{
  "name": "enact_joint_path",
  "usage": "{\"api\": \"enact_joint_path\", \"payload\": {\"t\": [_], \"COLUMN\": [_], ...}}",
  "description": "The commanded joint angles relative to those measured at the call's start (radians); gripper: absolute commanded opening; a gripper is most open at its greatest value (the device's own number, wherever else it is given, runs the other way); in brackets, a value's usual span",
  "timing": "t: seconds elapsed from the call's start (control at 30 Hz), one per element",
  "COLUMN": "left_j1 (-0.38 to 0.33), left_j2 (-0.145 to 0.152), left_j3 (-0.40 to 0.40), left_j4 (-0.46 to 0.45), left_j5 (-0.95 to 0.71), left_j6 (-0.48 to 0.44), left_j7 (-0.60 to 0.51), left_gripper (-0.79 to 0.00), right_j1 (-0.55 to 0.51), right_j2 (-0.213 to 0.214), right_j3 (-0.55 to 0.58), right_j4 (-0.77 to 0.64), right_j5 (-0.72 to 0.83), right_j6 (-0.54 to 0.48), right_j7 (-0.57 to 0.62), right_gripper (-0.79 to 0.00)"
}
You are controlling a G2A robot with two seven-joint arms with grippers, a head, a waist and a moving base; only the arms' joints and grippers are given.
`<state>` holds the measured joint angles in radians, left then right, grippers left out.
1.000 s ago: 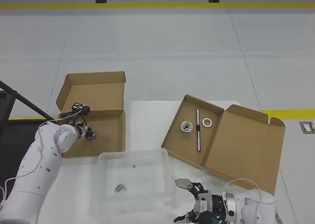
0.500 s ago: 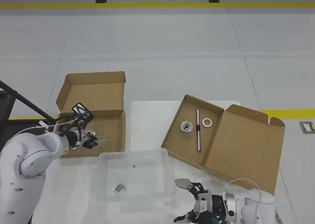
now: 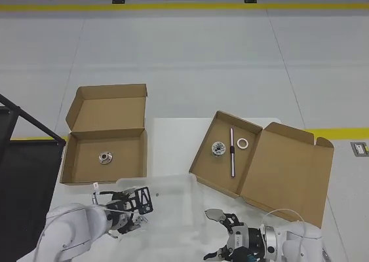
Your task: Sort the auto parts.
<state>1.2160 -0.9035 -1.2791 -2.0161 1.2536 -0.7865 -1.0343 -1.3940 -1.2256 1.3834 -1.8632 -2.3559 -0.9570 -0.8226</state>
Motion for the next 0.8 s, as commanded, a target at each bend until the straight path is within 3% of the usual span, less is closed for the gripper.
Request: {"api": "enact_joint_path", "payload": {"t": [0.0,0.33,0.47,0.53,0.77], "left_j1": [-0.005,0.002,-0.007,-0.017,-0.065], "left_j2": [-0.001,0.000,-0.005,-0.009,-0.026], "left_j3": [0.009,0.018,0.059,0.081,0.163], "left_j4": [0.006,0.040,0.059,0.072,0.144], "left_j5": [0.002,0.006,0.041,0.057,0.076], "left_j6": [0.007,-0.004,0.038,0.061,0.124], "left_j7": [-0.006,0.032,0.038,0.026,0.006], "left_gripper": [0.000,0.000,0.000,-0.108,-0.200], "right_j1": [0.000,0.000,0.000,0.000,0.000], "right_j2": [0.000,0.000,0.000,0.000,0.000], "right_j3": [0.000,0.000,0.000,0.000,0.000], "right_j4": [0.000,0.000,0.000,0.000,0.000], "right_j5": [0.000,0.000,0.000,0.000,0.000], "right_j6": [0.000,0.000,0.000,0.000,0.000], "right_j7": [0.000,0.000,0.000,0.000,0.000], "right_gripper": [0.000,0.000,0.000,0.000,0.000]}}
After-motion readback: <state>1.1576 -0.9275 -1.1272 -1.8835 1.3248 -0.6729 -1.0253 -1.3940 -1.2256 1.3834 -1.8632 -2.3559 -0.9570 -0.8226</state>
